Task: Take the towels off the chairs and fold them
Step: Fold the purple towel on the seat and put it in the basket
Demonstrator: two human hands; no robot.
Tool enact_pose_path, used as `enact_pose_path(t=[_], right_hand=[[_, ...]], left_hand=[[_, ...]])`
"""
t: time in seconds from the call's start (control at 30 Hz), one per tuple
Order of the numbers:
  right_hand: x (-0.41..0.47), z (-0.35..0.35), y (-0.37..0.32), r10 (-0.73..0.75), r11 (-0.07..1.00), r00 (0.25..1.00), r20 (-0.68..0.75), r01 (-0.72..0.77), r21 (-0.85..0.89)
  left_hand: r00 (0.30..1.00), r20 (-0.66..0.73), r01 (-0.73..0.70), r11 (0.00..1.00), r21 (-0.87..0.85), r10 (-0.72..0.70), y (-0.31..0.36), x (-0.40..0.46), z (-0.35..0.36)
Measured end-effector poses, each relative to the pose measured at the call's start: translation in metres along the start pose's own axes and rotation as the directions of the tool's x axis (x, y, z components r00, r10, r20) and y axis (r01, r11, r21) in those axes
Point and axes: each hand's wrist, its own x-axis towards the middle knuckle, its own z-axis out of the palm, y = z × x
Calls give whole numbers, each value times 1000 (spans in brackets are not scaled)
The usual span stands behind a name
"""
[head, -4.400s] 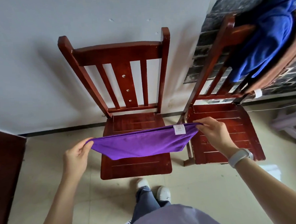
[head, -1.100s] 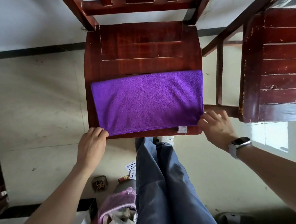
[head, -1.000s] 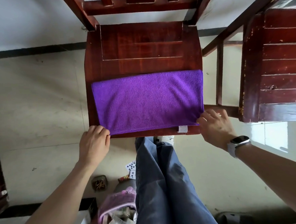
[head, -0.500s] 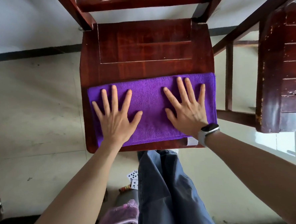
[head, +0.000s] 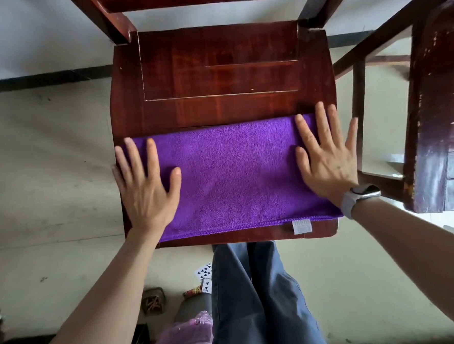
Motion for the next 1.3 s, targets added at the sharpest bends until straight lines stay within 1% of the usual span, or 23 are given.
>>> enact_pose_path(t=[0.1,0.2,0.27,0.3,0.37,0.4,0.47,0.53,0.6,0.73,0.83,0.93,1.0,1.07,1.13,1.17,1.23,1.3], right_hand=[[2,3,2,8,999,999,35,-9,37],[2,-4,3,13,979,1000,26,-18,202],[-3,-10,4,100,937,995,-8,-92,337],[-7,-12,5,179,908,983,-36,-151,390],[-17,-16,5,381,817,922,-71,-300,493],[-21,-19,4,478,751,877,-52,-378,542],[-26,-23,0,613,609,786,76,-532,589],[-26,-25,-4,677,513,705,210,-657,553],[-24,-28,-7,705,462,652,279,-721,516],[-15,-31,-6,714,432,597,365,-786,442],[-11,-35,-6,682,418,592,429,-797,435],[-10,-43,-11,697,426,581,421,-807,409],[-14,-49,-15,696,415,589,410,-796,440],[-18,-54,-14,677,372,600,426,-779,505],[-19,-61,-7,626,286,607,490,-763,580],[-20,-67,-5,579,271,634,512,-742,613],[-20,-82,-4,477,302,714,512,-680,668],[-19,-103,-15,377,347,804,460,-583,735]], left_hand=[[1000,24,-4,1000,20,4,-1,1,3],[999,49,4,1000,14,-5,1,2,-1],[999,43,11,1000,-2,-11,4,-2,-6],[999,32,-5,1000,-5,5,7,-7,-8],[997,27,-77,997,0,77,15,-19,-11],[993,39,-115,993,3,114,21,-26,-11],[986,80,-148,989,8,147,30,-41,-8],[984,127,-129,991,24,125,36,-52,-3],[982,162,-102,994,43,94,37,-57,0],[982,170,-94,994,46,85,37,-53,0],[980,175,-103,993,58,91,37,-53,-1],[981,167,-108,991,76,94,35,-53,-2],[979,175,-115,991,75,100,33,-52,-3],[974,199,-125,990,63,110,33,-51,-6],[967,228,-126,991,40,114,33,-50,-9],[965,236,-123,992,16,116,33,-50,-12],[966,232,-96,993,-76,111,36,-48,-15],[981,189,14,960,-279,41,39,-45,-25]])
